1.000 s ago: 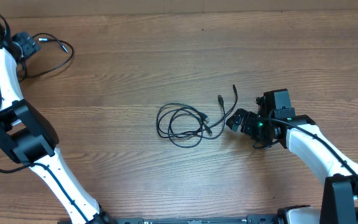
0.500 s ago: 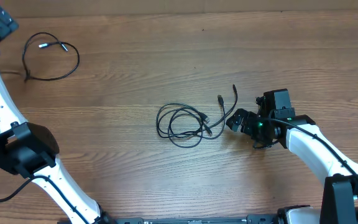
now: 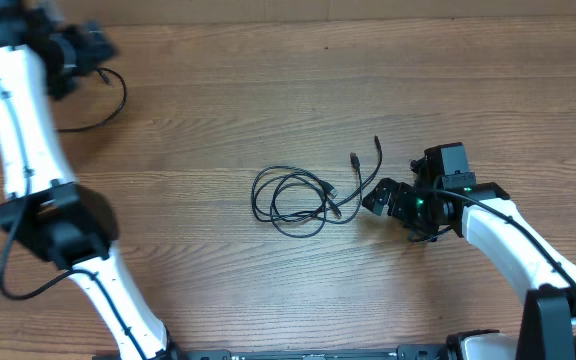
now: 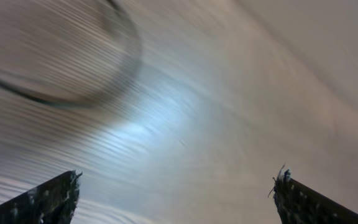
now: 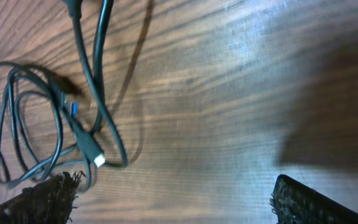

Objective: Untangle cables
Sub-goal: 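Return the left gripper over the remaining cables and grasp them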

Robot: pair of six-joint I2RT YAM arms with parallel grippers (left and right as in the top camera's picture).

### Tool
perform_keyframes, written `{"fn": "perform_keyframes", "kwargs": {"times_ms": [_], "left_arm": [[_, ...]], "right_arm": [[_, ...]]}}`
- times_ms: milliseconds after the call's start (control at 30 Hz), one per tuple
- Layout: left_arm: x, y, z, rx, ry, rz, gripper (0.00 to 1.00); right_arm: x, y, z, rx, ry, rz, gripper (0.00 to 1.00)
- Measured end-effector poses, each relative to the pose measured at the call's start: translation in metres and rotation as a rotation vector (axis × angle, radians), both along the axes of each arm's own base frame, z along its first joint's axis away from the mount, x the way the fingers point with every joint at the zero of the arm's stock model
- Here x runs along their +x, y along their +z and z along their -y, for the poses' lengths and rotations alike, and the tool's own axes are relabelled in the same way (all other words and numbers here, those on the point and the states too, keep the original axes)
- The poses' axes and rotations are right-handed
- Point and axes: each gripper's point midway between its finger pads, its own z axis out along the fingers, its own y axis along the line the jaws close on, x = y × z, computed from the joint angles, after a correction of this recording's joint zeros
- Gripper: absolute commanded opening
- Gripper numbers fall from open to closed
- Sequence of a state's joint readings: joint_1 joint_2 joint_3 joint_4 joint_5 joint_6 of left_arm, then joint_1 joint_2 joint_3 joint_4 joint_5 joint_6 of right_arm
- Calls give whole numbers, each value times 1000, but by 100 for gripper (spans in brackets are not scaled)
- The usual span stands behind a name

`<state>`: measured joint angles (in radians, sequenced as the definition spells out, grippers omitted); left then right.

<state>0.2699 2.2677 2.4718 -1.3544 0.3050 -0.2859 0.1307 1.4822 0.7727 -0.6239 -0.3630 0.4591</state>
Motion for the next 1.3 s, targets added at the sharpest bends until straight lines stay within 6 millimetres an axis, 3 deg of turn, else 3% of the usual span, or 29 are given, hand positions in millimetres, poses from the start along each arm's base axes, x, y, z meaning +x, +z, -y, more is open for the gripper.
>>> {"fn": "perform_keyframes", "kwargs": {"times_ms": [167, 267, 400, 567, 733, 933, 1300], "left_arm": [[-10, -7, 120, 6, -270, -65, 100], [-24, -9, 178, 16, -399, -90, 100], [-44, -14, 227, 74, -507, -127, 98], [-66, -24, 272, 151, -613, -152, 100], [-89, -39, 300, 194, -684, -210, 100], [-104, -49, 302, 260, -685, -265, 100], [-119, -47, 304, 391, -655, -289, 99]], "right_arm": [[3, 46, 3, 0, -8, 46, 100], [0, 81, 11, -14, -30, 88, 100], [-10, 118, 25, -41, -64, 160, 100], [-34, 141, 41, -62, -122, 199, 100], [-54, 161, 52, -51, -214, 244, 100], [-69, 185, 57, -39, -273, 355, 100], [-76, 181, 68, -95, -316, 338, 100]]}}
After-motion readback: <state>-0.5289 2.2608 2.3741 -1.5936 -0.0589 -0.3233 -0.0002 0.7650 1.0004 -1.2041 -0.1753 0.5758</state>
